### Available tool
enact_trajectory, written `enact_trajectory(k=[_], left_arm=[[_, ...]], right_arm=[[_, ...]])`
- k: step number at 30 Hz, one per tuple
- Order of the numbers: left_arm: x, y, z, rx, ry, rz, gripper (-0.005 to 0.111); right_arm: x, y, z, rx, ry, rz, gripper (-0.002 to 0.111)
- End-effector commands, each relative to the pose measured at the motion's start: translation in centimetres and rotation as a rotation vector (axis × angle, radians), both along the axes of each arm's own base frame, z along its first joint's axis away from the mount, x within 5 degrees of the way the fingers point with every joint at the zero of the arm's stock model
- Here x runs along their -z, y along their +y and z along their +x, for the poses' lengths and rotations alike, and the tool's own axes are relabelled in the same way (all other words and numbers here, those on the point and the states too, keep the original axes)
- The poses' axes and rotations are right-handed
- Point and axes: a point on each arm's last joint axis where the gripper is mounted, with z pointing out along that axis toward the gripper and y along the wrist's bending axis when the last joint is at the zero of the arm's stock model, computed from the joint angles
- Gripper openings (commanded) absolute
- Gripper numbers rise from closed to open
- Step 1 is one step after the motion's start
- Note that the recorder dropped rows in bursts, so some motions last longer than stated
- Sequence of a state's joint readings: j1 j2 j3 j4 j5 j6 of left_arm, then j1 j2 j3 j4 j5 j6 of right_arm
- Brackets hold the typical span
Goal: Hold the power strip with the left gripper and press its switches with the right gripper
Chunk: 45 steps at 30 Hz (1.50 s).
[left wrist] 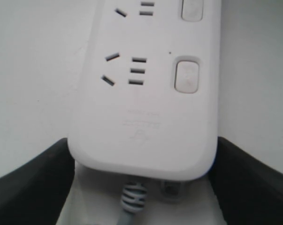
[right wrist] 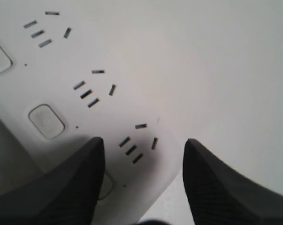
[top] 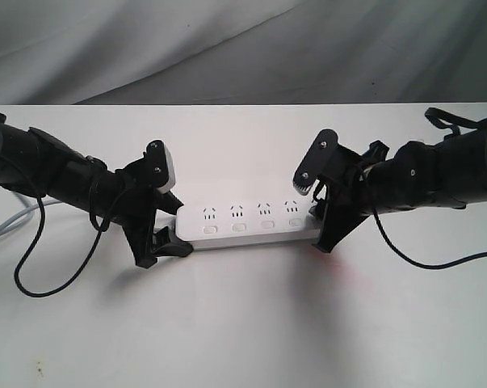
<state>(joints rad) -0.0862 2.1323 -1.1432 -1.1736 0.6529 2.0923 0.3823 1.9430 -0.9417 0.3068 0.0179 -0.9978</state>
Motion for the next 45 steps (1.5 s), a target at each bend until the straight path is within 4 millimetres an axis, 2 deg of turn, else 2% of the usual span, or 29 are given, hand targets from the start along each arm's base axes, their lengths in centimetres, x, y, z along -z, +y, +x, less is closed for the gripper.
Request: enact_trajectory(k=[1, 20, 23, 27, 30, 32, 38, 45], left_arm=[[0.0, -0.2, 0.0, 0.009, -0.004, 0.004, 0.06], [0.0, -0.2, 0.0, 0.009, -0.004, 0.004, 0.06], [0.0, -0.2, 0.0, 0.009, -0.004, 0.004, 0.06], [0.0, -0.2, 0.0, 0.009, -0.004, 0.004, 0.06], [0.0, -0.2, 0.0, 0.009, -0.004, 0.004, 0.06], [0.0, -0.2, 0.0, 0.009, -0.004, 0.004, 0.06], [0.0, -0.2, 0.0, 0.009, -0.004, 0.004, 0.06], [0.0, -0.2, 0.0, 0.009, -0.004, 0.004, 0.06]], right_arm=[[2.9, -0.2, -1.8, -0.044, 0.197, -0.055, 0.049], [3.5, -0.9, -2.5, -0.041, 0.265, -0.069, 0.049], [3.2, -0.9, -2.2, -0.034, 0.23, -0.063, 0.049], [1.4, -0.7, -1.7, -0.031, 0.151, -0.041, 0.049], [-2.3, -0.7, -1.6, -0.03, 0.044, -0.003, 0.049], [-3.7, -0.8, -1.7, -0.03, 0.008, 0.01, 0.049], [-7.0, -0.9, -2.2, -0.033, -0.073, 0.043, 0.049], [-10.1, -1.2, -3.8, -0.046, -0.071, 0.074, 0.049]])
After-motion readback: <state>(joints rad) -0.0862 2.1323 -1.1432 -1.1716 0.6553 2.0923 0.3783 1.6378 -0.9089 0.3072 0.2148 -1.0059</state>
